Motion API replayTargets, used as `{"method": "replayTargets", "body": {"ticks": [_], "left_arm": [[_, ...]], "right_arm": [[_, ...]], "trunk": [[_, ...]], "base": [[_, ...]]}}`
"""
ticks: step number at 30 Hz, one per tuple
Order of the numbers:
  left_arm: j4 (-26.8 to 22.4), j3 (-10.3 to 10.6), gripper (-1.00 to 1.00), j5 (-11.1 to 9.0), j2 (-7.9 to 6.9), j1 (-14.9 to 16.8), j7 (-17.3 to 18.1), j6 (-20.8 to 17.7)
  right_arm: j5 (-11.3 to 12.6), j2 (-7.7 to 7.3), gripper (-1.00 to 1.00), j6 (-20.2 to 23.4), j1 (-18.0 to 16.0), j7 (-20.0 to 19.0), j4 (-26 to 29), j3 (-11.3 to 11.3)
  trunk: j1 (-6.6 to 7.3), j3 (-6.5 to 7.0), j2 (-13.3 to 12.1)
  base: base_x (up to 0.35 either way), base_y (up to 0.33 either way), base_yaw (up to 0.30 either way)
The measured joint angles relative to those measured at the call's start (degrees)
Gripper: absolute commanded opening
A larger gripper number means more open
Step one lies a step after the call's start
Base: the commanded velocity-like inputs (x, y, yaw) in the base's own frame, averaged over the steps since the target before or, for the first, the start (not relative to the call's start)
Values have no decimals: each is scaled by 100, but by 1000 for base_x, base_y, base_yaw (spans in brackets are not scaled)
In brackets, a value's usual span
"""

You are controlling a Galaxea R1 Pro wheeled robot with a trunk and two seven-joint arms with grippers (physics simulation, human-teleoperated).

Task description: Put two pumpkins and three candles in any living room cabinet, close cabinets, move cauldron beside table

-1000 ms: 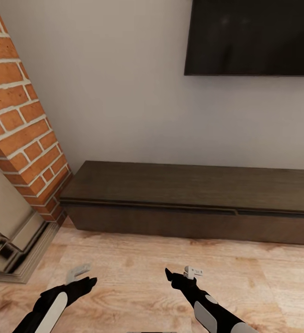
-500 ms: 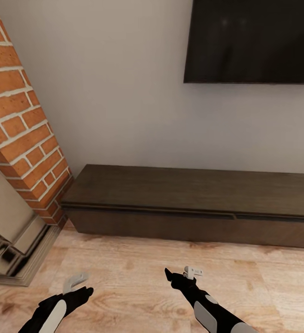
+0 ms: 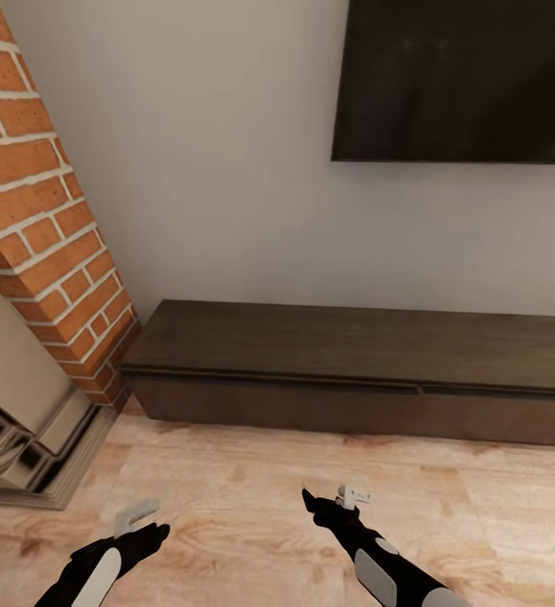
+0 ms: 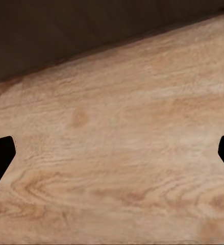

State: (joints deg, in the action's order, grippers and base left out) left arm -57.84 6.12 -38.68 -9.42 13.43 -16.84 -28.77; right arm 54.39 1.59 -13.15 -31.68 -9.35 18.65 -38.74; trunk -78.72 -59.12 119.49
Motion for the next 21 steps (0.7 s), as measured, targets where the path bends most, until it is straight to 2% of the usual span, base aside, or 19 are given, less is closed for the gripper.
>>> {"method": "replayTargets", "body": {"ticks": [8, 13, 21], "left_arm": [[1, 7, 100, 0, 0, 1, 0, 5], [2, 15, 100, 0, 0, 2, 0, 9], [4, 26, 100, -14, 1, 2, 0, 240]], "right_arm": [[-1, -2, 100, 7, -1, 0, -74, 234], [-3, -2, 100, 6, 0, 2, -168, 260], [-5, -1, 100, -9, -1, 3, -217, 266]], "trunk": [[176, 144, -321], [286, 233, -521], [465, 377, -842]], "base": [[-323, 0, -28], [-284, 0, -221], [-52, 0, -272]]}}
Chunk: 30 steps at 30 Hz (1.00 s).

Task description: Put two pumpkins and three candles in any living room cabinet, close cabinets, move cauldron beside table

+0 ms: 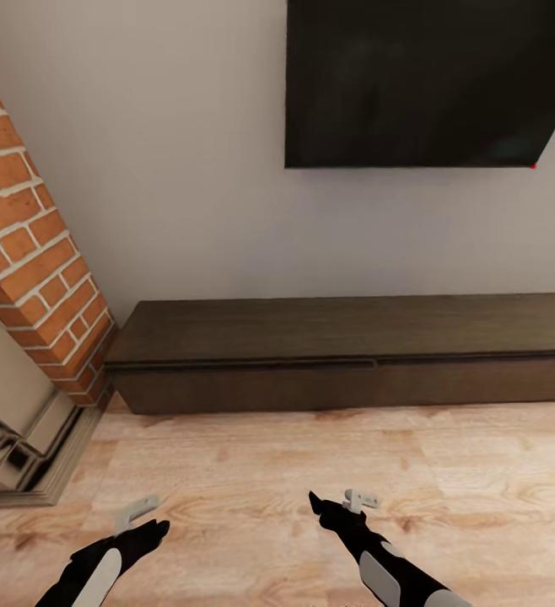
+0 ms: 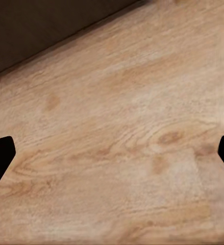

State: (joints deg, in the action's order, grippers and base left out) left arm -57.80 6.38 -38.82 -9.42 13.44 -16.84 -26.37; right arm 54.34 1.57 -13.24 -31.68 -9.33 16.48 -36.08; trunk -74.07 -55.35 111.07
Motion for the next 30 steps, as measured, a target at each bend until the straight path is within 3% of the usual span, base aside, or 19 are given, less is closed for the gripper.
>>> {"method": "replayTargets", "body": {"ticks": [24, 30], "left_arm": [[183, 12, 100, 22, 9, 0, -6, 103], [183, 24, 100, 19, 68, 0, -4, 103]], "right_arm": [[8, 0, 100, -34, 0, 38, -16, 16], [264, 3, 100, -57, 0, 18, -219, 16]], "trunk": [[527, 431, -963], [659, 550, -1203]], "base": [[-1, 0, -280], [0, 0, -280]]}}
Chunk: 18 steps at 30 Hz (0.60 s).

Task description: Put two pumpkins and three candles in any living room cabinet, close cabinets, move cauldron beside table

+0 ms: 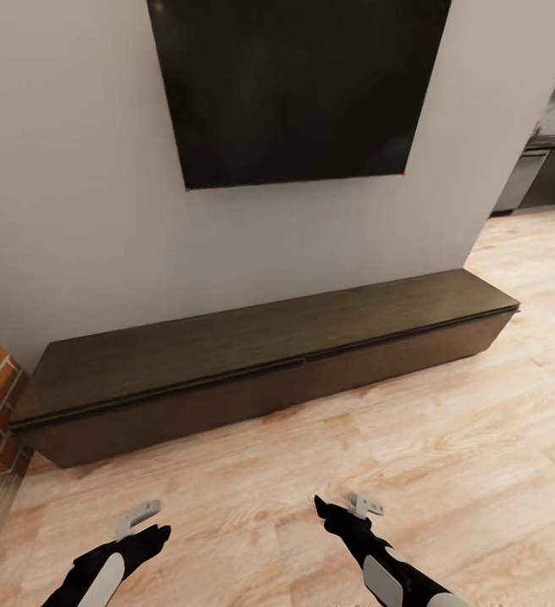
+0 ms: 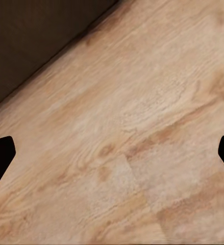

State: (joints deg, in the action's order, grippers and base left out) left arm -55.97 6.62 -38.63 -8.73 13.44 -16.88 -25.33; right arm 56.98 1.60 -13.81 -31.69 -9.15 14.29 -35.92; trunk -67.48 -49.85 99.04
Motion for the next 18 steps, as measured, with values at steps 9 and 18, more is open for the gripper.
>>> {"method": "replayTargets", "body": {"ticks": [9, 18], "left_arm": [[2, 26, 100, 30, 123, 0, -4, 79], [59, 24, 100, 43, 151, 0, -4, 88]], "right_arm": [[171, -10, 100, -19, 1, -13, -122, 44], [230, -11, 100, -26, 0, 11, -220, 121]], "trunk": [[198, 182, -361], [395, 365, -722]], "base": [[0, 0, -280], [0, 0, -280]]}}
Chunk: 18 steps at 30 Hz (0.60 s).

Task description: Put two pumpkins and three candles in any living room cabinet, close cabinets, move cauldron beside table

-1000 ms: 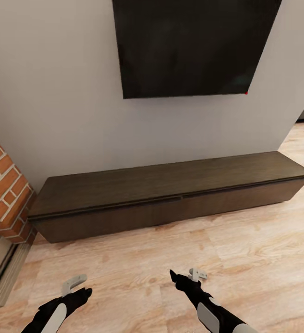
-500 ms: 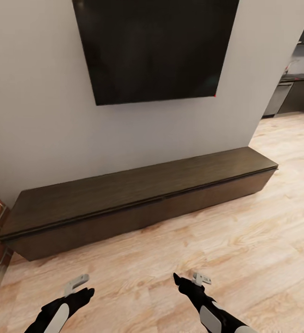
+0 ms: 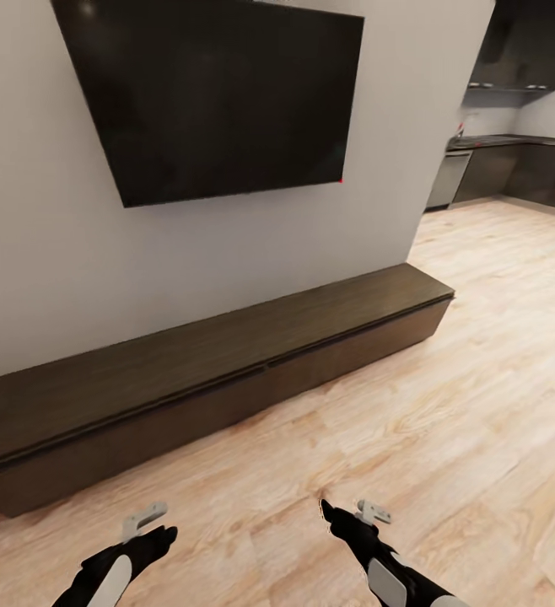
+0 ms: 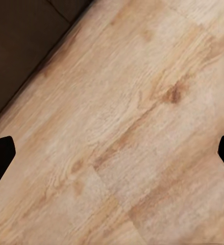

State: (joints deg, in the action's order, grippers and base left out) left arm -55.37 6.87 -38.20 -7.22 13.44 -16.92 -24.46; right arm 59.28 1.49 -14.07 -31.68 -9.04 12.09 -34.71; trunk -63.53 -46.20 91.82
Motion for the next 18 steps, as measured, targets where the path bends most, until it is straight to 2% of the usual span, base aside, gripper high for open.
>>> {"method": "replayTargets", "body": {"ticks": [4, 13, 18], "left_arm": [[192, 7, 100, 31, 21, 7, 0, 113], [239, 12, 100, 40, 52, 17, 0, 201], [247, 17, 100, 37, 53, 19, 0, 202]], "right_arm": [[-3, 0, 100, -7, 1, -15, -130, 368], [-4, -1, 100, -14, 1, -12, -227, 530], [-4, -1, 100, -17, 2, 4, -299, 762]], "trunk": [[88, 81, -160], [286, 264, -522], [395, 366, -722]], "base": [[0, 0, -280], [0, 0, -280], [0, 0, -280]]}}
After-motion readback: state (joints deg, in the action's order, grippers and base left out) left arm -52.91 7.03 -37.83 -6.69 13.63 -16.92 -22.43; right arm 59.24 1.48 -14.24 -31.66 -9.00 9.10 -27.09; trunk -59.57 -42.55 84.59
